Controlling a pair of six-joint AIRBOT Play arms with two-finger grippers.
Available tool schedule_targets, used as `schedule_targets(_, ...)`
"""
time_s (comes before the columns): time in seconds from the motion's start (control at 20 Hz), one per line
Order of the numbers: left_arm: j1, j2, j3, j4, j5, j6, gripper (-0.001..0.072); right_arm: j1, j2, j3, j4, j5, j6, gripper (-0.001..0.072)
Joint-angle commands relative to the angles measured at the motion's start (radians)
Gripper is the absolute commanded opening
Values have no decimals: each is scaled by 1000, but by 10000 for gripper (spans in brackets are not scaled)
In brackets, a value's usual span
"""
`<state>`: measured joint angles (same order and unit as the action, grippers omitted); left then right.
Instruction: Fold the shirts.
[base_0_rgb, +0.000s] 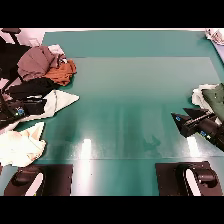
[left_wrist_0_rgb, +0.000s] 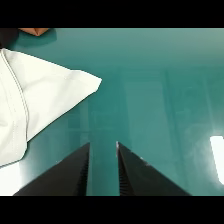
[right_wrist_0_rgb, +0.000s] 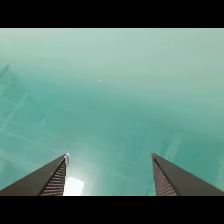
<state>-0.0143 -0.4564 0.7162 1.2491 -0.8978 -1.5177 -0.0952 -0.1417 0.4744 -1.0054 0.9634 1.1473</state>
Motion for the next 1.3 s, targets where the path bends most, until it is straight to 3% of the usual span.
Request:
schedule_targets(0.0,0,1,0,0,0,0,220,0,0,0,-1,0,0,578)
schedule_targets(0.5,0,1,0,-6,7,-1,221,0,0,0,-1,5,0,578)
schedule_targets(0.75,0,1,0,-29,204,-1,221,0,0,0,0,5,0,578)
schedule_targets(0.95,0,1,0,-136,196,0,221,0,0,0,0,5,0,578)
schedule_targets(1.05,1,-1,3,-110,237,-2,220,0,0,0,0,5,8,578)
schedule_targets(1.1,1,-11,18,-53,236,-34,220,0,0,0,0,6,32,578)
schedule_targets(1.25,1,-122,157,307,88,-290,227,0,-13,0,-1,10,101,578)
